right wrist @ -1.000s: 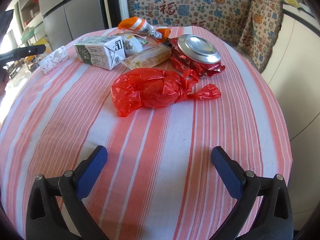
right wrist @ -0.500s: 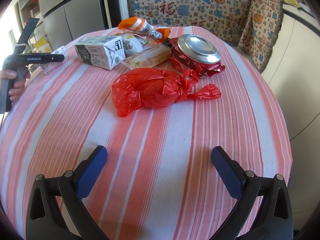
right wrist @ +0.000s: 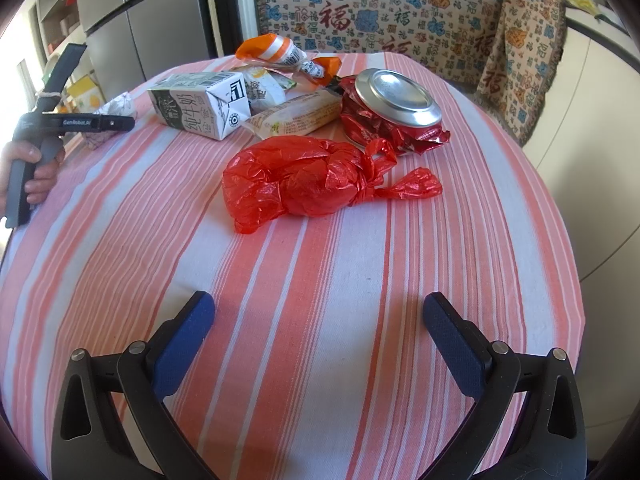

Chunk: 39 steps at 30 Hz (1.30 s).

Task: Collect trash
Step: 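Lower the left tool onto the floral paper box and grasp it, then grasp the red plastic bag with the right tool while the left holds the floral box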

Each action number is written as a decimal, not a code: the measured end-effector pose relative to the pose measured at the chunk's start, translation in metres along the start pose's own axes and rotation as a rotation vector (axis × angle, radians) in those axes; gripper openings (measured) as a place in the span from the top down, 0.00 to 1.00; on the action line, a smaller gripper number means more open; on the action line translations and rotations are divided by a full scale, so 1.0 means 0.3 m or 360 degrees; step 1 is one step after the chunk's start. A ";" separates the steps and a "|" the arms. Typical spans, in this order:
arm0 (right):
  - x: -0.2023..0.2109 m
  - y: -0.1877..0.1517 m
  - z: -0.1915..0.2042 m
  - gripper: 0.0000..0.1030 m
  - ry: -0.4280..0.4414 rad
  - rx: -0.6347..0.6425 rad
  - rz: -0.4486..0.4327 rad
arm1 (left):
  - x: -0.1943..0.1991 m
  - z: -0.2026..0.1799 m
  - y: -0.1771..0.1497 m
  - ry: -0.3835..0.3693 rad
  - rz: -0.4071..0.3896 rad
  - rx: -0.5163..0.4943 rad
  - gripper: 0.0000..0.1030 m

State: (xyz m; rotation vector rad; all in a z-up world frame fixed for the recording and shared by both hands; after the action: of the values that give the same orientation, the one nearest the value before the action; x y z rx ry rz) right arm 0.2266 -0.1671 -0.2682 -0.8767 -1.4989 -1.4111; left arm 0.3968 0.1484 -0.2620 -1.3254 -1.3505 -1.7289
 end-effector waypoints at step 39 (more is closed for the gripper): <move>-0.002 0.001 -0.002 0.00 0.0001 -0.0001 0.0001 | 0.087 -0.451 -0.337 0.0155 -0.0044 0.0302 0.07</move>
State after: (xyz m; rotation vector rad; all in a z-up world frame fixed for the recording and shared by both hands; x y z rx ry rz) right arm 0.2271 -0.1676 -0.2686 -0.8770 -1.4976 -1.4116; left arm 0.2522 0.0584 -0.2751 -1.1092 -1.4432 -1.6168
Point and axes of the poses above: each gripper's, at about its wrist camera, not at the fingertips, and x roughly against the way its jaws point, z to its left, y to its top, the point moved 9 cm from there along -x, roughly the way its jaws point, and after that the axes turned 14 degrees about z, right-handed, at the moved point
